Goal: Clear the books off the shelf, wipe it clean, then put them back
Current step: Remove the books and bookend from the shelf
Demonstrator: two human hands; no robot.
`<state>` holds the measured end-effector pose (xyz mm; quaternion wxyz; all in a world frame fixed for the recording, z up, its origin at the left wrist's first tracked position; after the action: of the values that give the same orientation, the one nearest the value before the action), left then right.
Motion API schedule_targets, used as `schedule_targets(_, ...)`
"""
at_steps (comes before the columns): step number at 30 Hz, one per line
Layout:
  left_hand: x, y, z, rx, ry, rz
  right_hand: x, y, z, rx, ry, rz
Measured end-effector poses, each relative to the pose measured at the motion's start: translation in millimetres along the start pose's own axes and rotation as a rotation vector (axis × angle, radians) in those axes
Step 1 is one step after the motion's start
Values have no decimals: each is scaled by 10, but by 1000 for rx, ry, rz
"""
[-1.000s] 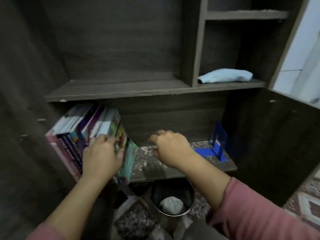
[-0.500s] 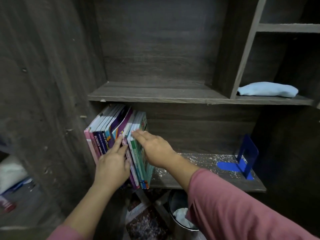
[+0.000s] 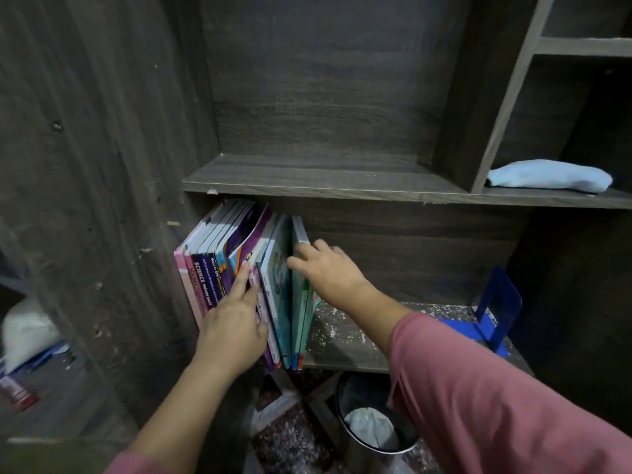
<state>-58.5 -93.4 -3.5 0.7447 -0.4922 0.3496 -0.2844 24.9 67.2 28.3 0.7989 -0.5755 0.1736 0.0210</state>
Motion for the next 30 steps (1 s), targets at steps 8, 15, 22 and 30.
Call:
schedule_targets(8,404,187,390,141,50,62,261,0,378,158,-99,97)
schedule_targets(15,420,272,637,75,-6,72,1276,-470,709,-31,165,612)
schedule_targets(22,374,145,1573,-166,396,-7,2686,-909,672,33,779,211)
schedule_targets(30,1158,599,3219,-288,1099,-284,4140,-788,226,-207,1064,-583)
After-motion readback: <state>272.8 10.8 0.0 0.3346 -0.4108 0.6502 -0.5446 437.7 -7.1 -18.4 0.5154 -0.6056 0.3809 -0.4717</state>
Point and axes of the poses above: each hand's wrist, its own x-axis away from the middle knuckle, its own y-axis out of the palm, z = x × y, the point moved 2 cm from there along -x, towards the middle knuckle, and after that the axes turned 3 degrees about -y, right-handed, at the moved point
